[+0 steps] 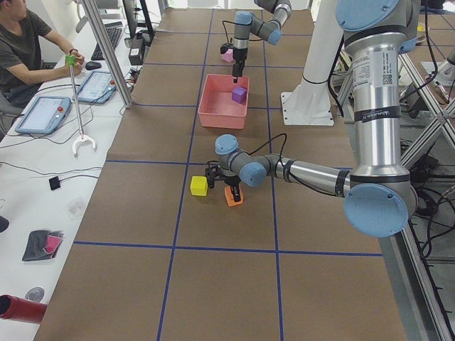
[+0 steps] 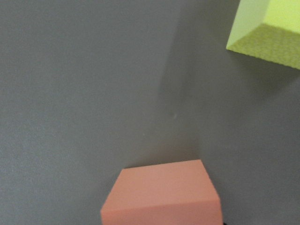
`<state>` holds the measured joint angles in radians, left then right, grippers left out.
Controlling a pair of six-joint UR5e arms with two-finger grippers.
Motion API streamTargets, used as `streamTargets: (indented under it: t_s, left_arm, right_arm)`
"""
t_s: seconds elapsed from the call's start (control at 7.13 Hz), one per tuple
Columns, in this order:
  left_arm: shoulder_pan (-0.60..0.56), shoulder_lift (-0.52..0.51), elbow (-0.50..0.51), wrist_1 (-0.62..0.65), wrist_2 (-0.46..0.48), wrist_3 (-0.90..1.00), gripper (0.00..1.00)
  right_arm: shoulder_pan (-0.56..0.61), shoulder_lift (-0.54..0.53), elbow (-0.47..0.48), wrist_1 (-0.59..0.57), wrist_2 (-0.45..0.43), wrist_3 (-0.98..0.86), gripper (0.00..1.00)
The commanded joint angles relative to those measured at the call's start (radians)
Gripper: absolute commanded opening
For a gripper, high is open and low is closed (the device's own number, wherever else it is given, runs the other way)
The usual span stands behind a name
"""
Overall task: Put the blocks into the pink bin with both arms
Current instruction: 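Open right gripper over bin while left gripper grasps orange cube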
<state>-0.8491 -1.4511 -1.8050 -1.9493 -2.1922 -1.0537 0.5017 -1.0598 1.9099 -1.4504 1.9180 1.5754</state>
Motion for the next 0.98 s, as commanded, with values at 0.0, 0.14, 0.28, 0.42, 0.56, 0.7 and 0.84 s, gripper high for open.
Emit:
streamTargets:
  t_s: [0.0, 0.14, 0.28, 0.42, 0.56, 0.7, 0.84]
  left_arm:
    - [-0.002, -0.073, -0.147, 0.196, -0.035, -0.002, 0.0]
    - [-0.002, -0.192, -0.227, 0.398, -0.04, -0.002, 0.0]
    - [-0.002, -0.386, -0.234, 0.573, -0.035, -0.021, 0.0]
    - [0.014, -0.54, -0.232, 0.648, -0.034, -0.117, 0.0]
    - [0.08, -0.61, -0.231, 0.658, -0.027, -0.208, 0.0]
    - [0.138, -0.709, -0.194, 0.658, 0.012, -0.297, 0.0]
    - [0.195, -0.823, -0.106, 0.659, 0.091, -0.33, 0.0]
  right_arm:
    - [0.132, -0.026, 0.081, -0.099, 0.095, -0.018, 1.0]
    - [0.193, -0.055, 0.081, -0.099, 0.142, -0.087, 1.0]
    - [0.224, -0.107, 0.078, -0.099, 0.144, -0.2, 1.0]
    - [0.268, -0.17, 0.08, -0.091, 0.147, -0.327, 1.0]
    - [0.293, -0.222, 0.078, -0.091, 0.147, -0.397, 1.0]
    - [0.325, -0.274, 0.08, -0.085, 0.147, -0.473, 1.0]
    - [0.349, -0.328, 0.078, -0.085, 0.145, -0.545, 1.0]
